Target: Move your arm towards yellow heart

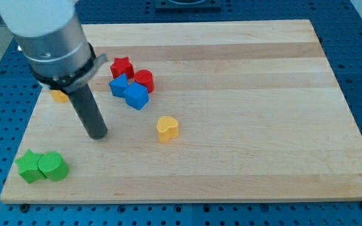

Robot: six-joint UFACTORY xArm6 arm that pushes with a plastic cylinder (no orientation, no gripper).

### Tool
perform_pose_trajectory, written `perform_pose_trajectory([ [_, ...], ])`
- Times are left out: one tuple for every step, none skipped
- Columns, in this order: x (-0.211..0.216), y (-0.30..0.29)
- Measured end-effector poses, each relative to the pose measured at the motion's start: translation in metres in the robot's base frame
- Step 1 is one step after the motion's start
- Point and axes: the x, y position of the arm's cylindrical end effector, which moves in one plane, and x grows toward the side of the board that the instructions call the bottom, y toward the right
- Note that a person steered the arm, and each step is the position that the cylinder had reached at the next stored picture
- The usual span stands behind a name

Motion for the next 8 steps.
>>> perform_pose_trajectory([
  [0.031,0.028],
  [0.052,0.061],
  [0.052,0.113],
  [0.051,0.157],
  [0.04,0.179],
  [0.033,0.18],
  [0.033,0.179],
  [0.033,0.164],
])
